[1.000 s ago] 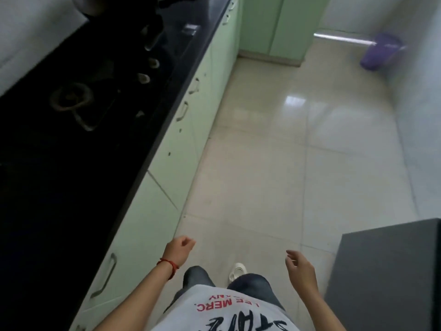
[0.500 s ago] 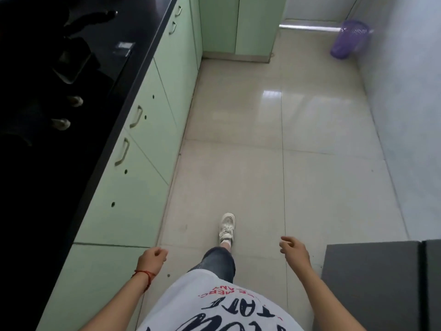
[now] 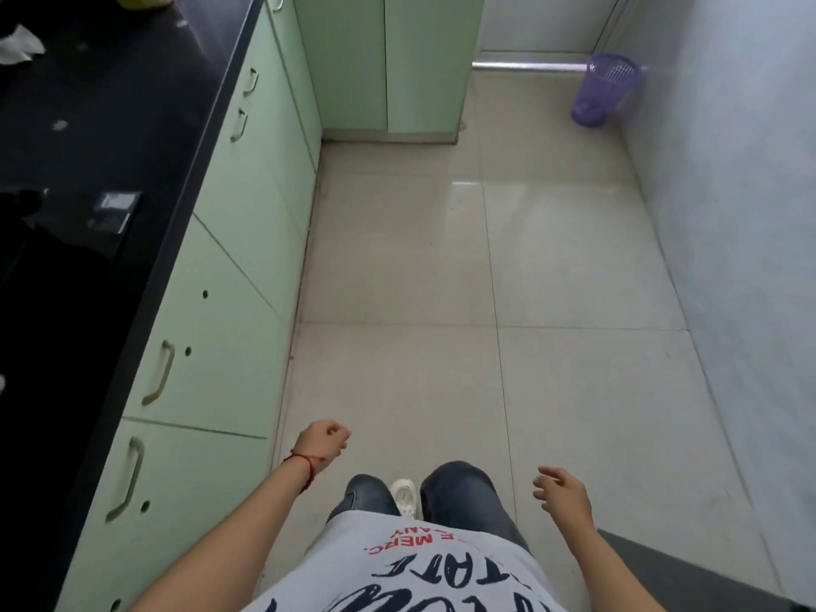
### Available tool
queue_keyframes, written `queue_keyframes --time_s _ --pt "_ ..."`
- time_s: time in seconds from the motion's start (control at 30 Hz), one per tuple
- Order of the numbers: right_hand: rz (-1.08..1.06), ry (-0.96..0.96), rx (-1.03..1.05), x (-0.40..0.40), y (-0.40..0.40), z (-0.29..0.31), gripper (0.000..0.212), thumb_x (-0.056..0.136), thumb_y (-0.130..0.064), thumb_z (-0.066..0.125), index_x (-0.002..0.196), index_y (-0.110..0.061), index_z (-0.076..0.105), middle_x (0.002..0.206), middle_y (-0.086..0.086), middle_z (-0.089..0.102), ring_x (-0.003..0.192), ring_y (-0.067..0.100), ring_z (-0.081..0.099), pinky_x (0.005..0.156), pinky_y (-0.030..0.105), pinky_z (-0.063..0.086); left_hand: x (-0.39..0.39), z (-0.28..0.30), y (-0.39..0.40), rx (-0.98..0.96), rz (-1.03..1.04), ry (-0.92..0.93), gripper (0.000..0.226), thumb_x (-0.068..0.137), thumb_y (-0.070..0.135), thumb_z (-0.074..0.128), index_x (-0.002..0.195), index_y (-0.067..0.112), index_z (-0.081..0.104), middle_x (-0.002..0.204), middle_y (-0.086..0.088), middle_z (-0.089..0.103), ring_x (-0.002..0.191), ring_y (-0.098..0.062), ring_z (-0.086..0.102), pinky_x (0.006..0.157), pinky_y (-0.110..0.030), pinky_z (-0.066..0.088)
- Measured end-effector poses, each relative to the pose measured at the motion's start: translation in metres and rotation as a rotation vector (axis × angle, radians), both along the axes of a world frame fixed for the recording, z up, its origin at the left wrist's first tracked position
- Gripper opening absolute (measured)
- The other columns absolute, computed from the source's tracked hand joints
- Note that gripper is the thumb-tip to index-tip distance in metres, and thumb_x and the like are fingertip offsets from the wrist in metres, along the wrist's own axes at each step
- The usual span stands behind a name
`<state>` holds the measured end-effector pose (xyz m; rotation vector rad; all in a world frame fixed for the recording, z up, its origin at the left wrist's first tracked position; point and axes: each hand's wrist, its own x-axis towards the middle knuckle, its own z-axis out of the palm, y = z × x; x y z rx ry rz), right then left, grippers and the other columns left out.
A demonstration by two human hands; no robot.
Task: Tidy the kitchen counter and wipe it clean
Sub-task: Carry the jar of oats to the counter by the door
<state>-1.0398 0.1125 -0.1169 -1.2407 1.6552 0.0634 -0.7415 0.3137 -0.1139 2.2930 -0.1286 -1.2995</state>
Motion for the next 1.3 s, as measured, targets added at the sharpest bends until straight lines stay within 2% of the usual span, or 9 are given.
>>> queue_keyframes --time_s 0.27,0.43,0.6,0.73,0.9,1.03,1.13,1.23,1.3 --pt "-0.062 -0.032 0.032 0.096 -0.131 -0.02 0.025 0.087 -0.004 0.048 0.11 -0.003 0.059 0.098 0.017 0.063 0.083 0.028 0.06 0.076 0.035 0.045 0.112 -0.008 -0.149 -0.042 0.041 -0.007 0.027 0.089 0.023 0.053 0.062 0.019 0.053 0.064 0.002 0.059 0.062 -0.017 0.055 0.055 -0.022 0.038" --pt "0.024 -0.063 0.032 0.18 -0.232 -0.01 0.021 0.088 -0.004 0.047 0.105 -0.006 0.059 0.095 0.015 0.063 0.072 0.021 0.059 0.066 0.032 0.046 0.16 -0.017 -0.193 0.059 0.149 0.025 0.028 0.09 0.023 0.052 0.063 0.017 0.052 0.062 -0.001 0.056 0.055 -0.015 0.049 0.052 -0.021 0.034" --pt "0.096 -0.104 -0.01 0.287 -0.33 0.003 0.023 0.088 -0.004 0.045 0.105 -0.004 0.06 0.085 0.011 0.062 0.076 0.025 0.059 0.076 0.036 0.045 0.21 -0.018 -0.232 0.076 0.312 0.058 0.023 0.089 0.021 0.054 0.067 0.014 0.055 0.062 -0.003 0.058 0.053 -0.016 0.05 0.052 -0.021 0.035" --pt "0.162 -0.168 -0.006 0.378 -0.386 0.008 0.02 0.088 -0.003 0.044 0.102 -0.007 0.059 0.074 0.004 0.059 0.066 0.018 0.056 0.063 0.029 0.044 0.26 -0.019 -0.266 0.059 0.423 0.063 0.022 0.09 0.018 0.053 0.069 0.013 0.054 0.061 -0.004 0.057 0.05 -0.015 0.047 0.049 -0.019 0.032" --pt "0.178 -0.203 -0.013 0.483 -0.452 -0.002 0.02 0.088 -0.001 0.044 0.1 -0.007 0.058 0.074 0.005 0.058 0.063 0.016 0.054 0.058 0.025 0.041 0.344 -0.028 -0.318 0.03 0.521 0.078 0.022 0.092 0.014 0.05 0.07 0.012 0.051 0.06 -0.006 0.053 0.046 -0.014 0.042 0.048 -0.018 0.027" --pt "0.165 -0.177 -0.007 0.546 -0.498 -0.004 0.019 0.088 0.0 0.045 0.1 -0.007 0.058 0.076 0.007 0.058 0.062 0.018 0.055 0.057 0.026 0.04 0.417 -0.021 -0.366 0.011 0.562 0.082 0.02 0.092 0.015 0.051 0.072 0.011 0.053 0.062 -0.007 0.055 0.05 -0.017 0.045 0.05 -0.02 0.03" --pt "0.189 -0.15 -0.035 0.59 -0.535 -0.005 0.02 0.088 -0.001 0.045 0.102 -0.005 0.059 0.084 0.014 0.06 0.063 0.018 0.057 0.061 0.027 0.041 0.481 -0.009 -0.411 -0.032 0.566 0.067 0.023 0.092 0.015 0.05 0.069 0.013 0.052 0.062 -0.006 0.055 0.051 -0.017 0.046 0.05 -0.02 0.032" --pt "0.194 -0.137 -0.045 0.631 -0.57 -0.003 0.019 0.089 0.001 0.044 0.1 -0.006 0.058 0.088 0.017 0.06 0.062 0.018 0.056 0.06 0.027 0.041 0.544 0.008 -0.459 -0.062 0.521 0.016 0.026 0.093 0.016 0.05 0.066 0.016 0.051 0.062 -0.003 0.056 0.052 -0.014 0.048 0.04 -0.016 0.036" --pt "0.203 -0.14 -0.048 0.658 -0.593 -0.004 0.019 0.089 0.001 0.044 0.1 -0.006 0.057 0.087 0.017 0.06 0.062 0.018 0.056 0.058 0.026 0.041 0.583 0.019 -0.491 -0.102 0.497 -0.008 0.026 0.093 0.016 0.049 0.067 0.017 0.051 0.064 -0.001 0.057 0.054 -0.012 0.05 0.042 -0.017 0.038"
